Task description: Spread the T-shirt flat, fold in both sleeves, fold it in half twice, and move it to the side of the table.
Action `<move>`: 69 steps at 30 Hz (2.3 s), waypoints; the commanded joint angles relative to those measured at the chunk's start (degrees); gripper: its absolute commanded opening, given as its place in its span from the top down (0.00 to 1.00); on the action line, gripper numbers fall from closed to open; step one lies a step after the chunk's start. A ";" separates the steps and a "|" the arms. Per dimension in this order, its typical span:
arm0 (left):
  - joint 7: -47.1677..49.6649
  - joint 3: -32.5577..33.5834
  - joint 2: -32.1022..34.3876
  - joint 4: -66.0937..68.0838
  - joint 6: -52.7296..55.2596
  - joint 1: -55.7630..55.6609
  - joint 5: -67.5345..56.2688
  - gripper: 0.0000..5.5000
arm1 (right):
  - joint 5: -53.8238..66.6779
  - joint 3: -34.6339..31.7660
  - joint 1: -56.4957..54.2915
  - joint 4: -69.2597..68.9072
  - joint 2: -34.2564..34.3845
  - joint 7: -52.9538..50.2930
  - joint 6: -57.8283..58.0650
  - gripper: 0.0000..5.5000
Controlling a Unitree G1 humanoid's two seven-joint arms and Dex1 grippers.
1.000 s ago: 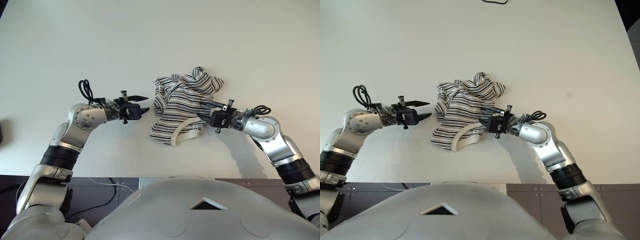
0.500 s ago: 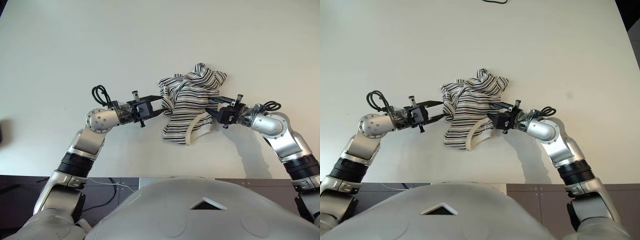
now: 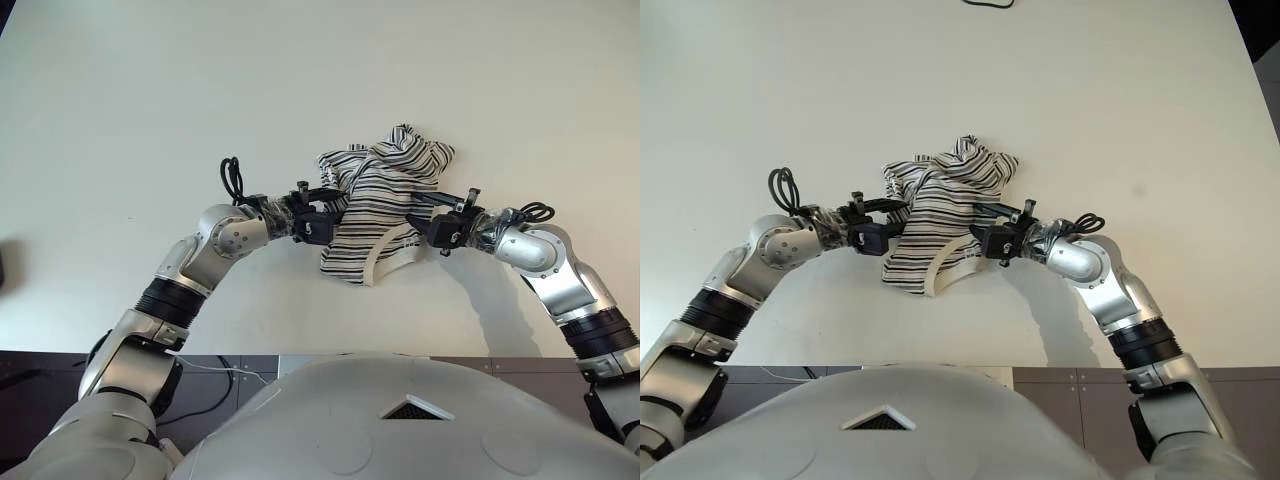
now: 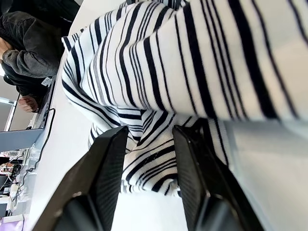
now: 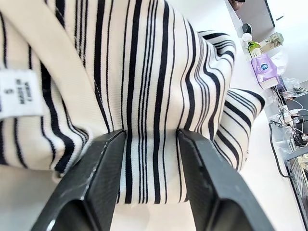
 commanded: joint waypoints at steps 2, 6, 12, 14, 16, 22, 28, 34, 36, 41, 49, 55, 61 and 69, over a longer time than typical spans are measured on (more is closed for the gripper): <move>-2.38 -1.87 7.62 10.07 0.26 0.32 6.44 0.68 | -8.40 2.53 3.34 4.09 -4.70 0.08 -0.62 0.63; -3.29 -0.31 8.09 11.40 0.27 -1.03 2.71 0.68 | -11.62 3.62 3.96 5.12 -6.18 -1.23 -2.56 0.63; 0.16 0.56 9.51 18.22 -3.38 -6.56 5.00 0.68 | -13.11 3.41 3.80 5.54 -6.63 -3.10 -3.57 0.63; 1.42 0.67 11.23 20.93 -5.35 -7.58 6.30 0.68 | -12.68 3.15 3.92 5.07 -6.20 -3.65 -3.47 0.63; 1.53 1.19 12.73 21.93 -7.73 -7.56 5.66 0.68 | -12.25 2.81 4.31 4.42 -5.69 -4.36 -3.06 0.63; -5.32 5.96 13.95 5.42 -10.95 -1.35 -11.85 0.68 | -11.30 2.36 5.70 2.37 -4.22 -5.79 -1.77 0.63; -6.97 11.61 18.35 -7.50 -11.88 4.59 -15.32 0.68 | -10.70 1.82 7.14 0.94 -4.21 -6.38 -0.73 0.63; -7.46 12.85 22.61 -18.10 -16.89 18.90 -12.66 0.68 | -10.54 1.18 8.71 -0.10 -4.34 -6.59 -0.13 0.63; -6.41 12.03 21.46 -19.07 -17.68 22.28 -8.02 0.68 | -10.35 1.06 8.75 -0.14 -4.54 -6.29 -0.36 0.63; -2.05 10.45 15.47 -19.28 -16.62 25.69 -0.88 0.68 | -9.82 0.85 7.56 0.24 -5.70 -5.05 -1.60 0.63; 8.39 10.59 8.97 -16.93 -18.53 23.52 10.36 0.68 | -9.53 1.18 5.09 2.10 -6.17 -3.72 -3.26 0.63; 13.91 11.46 7.73 -17.61 -18.71 22.94 14.72 0.68 | -9.85 1.42 5.62 2.30 -5.61 -4.02 -3.38 0.63; 16.56 10.38 7.66 -15.22 -18.49 21.54 18.70 0.68 | -10.37 1.78 5.17 2.58 -4.73 -4.35 -2.88 0.63; 18.61 7.37 7.61 -10.71 -18.59 18.21 21.94 0.68 | -10.73 2.34 4.41 2.99 -4.26 -4.48 -2.89 0.63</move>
